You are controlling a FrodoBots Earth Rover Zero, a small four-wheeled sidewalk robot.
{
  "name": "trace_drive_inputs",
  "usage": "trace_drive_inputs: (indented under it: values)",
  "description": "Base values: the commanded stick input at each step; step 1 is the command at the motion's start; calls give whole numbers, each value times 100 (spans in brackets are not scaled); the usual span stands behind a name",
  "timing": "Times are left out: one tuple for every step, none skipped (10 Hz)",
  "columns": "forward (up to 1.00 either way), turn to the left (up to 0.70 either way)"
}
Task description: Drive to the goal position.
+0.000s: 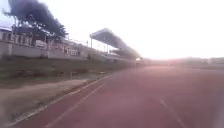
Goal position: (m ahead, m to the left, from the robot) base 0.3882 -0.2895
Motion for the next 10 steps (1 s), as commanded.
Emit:
trace_drive_inputs:
  values:
    - [70, 0]
    - [70, 0]
    - [70, 0]
    - [70, 0]
    - [70, 0]
    - [70, 0]
    - [70, 0]
    - [70, 0]
    - [70, 0]
    - [70, 0]
